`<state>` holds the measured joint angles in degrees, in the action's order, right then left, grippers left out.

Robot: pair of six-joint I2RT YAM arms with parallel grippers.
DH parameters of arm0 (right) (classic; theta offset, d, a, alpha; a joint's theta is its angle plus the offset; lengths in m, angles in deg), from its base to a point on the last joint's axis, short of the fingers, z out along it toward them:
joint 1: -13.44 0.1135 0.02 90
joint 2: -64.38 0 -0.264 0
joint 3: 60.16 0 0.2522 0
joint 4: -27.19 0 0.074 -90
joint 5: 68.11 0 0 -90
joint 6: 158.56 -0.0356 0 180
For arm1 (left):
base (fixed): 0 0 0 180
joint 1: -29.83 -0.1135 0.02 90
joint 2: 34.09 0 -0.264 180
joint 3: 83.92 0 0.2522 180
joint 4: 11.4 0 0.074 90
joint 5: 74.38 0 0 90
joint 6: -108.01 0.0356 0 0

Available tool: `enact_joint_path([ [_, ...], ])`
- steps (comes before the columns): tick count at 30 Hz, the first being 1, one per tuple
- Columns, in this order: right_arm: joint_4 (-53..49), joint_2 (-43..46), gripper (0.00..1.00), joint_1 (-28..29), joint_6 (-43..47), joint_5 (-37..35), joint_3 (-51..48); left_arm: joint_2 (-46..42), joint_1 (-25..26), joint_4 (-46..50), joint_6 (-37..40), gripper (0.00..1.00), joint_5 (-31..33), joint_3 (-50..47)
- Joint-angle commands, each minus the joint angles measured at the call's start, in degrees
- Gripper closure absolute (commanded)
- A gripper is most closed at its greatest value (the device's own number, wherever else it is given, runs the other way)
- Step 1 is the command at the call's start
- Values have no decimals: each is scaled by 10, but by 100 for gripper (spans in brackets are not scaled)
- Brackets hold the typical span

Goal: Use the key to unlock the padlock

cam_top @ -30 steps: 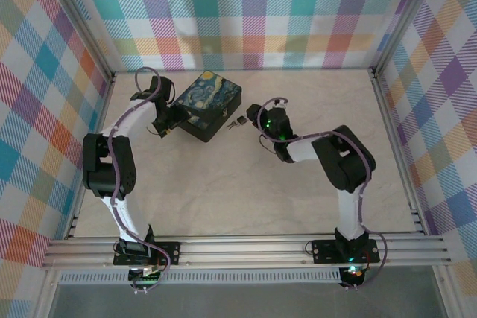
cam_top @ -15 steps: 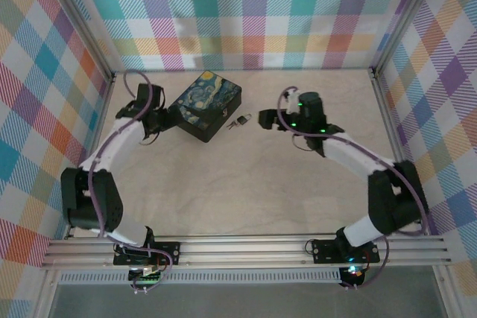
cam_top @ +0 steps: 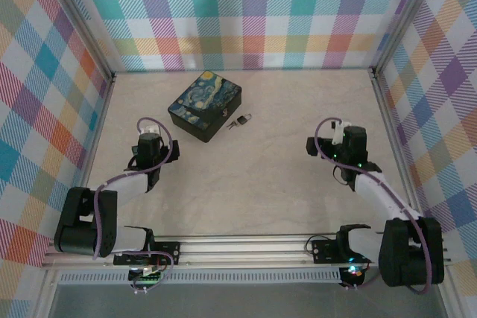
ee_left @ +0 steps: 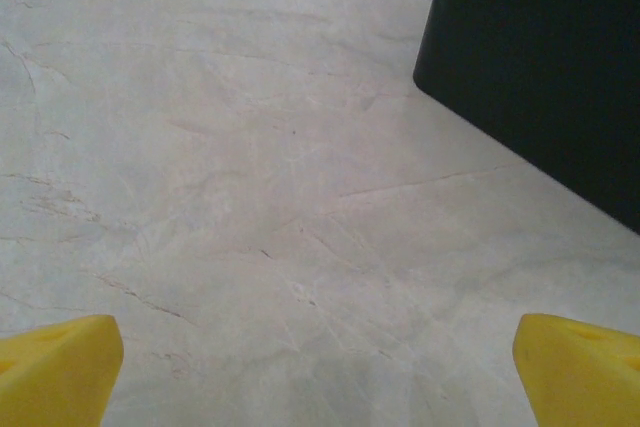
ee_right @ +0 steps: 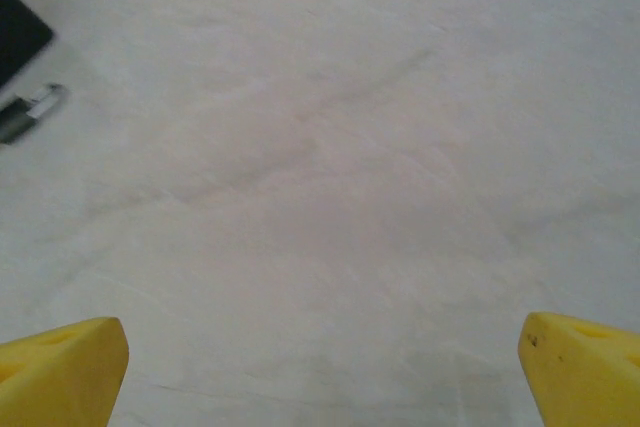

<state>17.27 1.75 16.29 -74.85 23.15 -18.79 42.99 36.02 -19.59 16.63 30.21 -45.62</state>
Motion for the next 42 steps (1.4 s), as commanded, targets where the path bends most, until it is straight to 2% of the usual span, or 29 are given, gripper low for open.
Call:
enact_joint_path([
  [1,138,20,0,-19,31,-25,-51,21,-7,-163,22,0,-8,-14],
  [4,267,-3,0,-20,29,-20,-99,62,-10,-190,26,0,-49,-5],
  [6,318,-29,0,-20,26,-30,-116,91,-9,-213,37,0,-71,-4],
  [9,428,-86,0,-21,24,-18,-131,126,-13,-243,39,0,-83,-4],
  [11,427,-109,0,-19,53,16,-113,124,-16,-244,36,0,-87,-5],
  [13,447,-135,0,-19,68,22,-105,126,-18,-241,35,0,-88,-3],
  [17,598,-258,0,-19,76,28,-118,126,-23,-237,31,0,-97,-2],
  [24,452,-256,0,-28,55,10,-47,127,-22,-237,33,0,-95,-2],
  [42,447,-255,0,-31,54,9,-43,127,-21,-236,34,0,-96,-1],
])
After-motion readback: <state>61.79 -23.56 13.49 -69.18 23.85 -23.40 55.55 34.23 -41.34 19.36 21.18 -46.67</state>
